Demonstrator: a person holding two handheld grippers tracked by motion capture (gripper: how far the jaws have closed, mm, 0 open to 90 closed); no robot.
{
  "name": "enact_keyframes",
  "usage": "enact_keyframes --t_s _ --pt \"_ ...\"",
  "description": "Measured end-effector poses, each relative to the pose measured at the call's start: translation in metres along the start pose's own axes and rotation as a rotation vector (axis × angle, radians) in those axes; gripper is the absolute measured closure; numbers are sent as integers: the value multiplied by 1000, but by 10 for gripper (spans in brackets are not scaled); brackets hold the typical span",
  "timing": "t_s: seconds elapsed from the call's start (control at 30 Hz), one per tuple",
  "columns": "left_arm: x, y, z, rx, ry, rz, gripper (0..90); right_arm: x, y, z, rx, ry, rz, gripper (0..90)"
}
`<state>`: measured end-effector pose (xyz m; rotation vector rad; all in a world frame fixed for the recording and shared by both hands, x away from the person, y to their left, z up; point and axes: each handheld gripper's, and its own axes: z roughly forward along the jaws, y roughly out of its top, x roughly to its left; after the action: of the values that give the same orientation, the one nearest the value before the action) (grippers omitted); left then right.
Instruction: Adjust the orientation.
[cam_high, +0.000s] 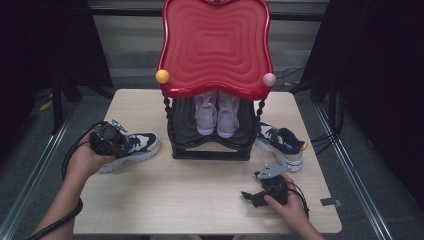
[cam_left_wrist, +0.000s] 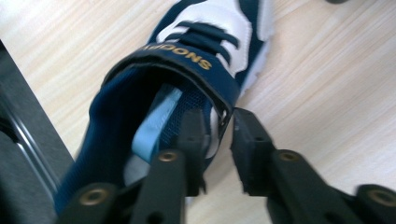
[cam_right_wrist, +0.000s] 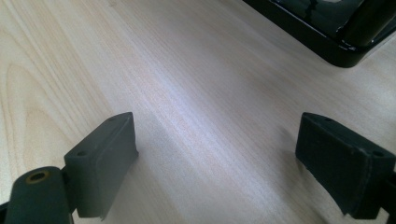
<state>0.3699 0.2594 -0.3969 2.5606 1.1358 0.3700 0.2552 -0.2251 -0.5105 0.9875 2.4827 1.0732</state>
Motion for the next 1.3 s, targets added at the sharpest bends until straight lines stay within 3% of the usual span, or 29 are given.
enact_keyframes --t_s 0.13,0.23,0.27,0.33,0.5,0.73,0.83,0.97,1.0,1.13,1.3 --pt "-2 -1 -4 -5 -52 -57 815 0 0 0 0 -1 0 117" --pt "-7 -1 -9 -56 -74 -114 823 0 0 0 0 -1 0 117" --pt "-10 -1 -11 -84 -101 -145 823 0 0 0 0 -1 -1 117" --pt "-16 0 -13 -103 -130 -163 823 0 0 0 0 0 -1 117" --pt "-38 6 -9 -75 -130 -96 816 0 0 0 0 0 -1 117" --pt "-43 3 -1 -78 -156 -17 779 0 0 0 0 0 0 117" --pt "-40 0 -1 -98 -147 29 676 0 0 0 0 0 0 118" --pt "-36 -6 -6 -107 -140 51 561 0 0 0 0 0 0 117" --pt "-36 -8 -7 -103 -158 57 549 0 0 0 0 0 0 117" --pt "-37 -16 -5 -62 -165 98 489 0 0 0 0 1 0 117" --pt "-39 -21 2 -2 -136 134 510 0 0 0 0 -2 1 117"
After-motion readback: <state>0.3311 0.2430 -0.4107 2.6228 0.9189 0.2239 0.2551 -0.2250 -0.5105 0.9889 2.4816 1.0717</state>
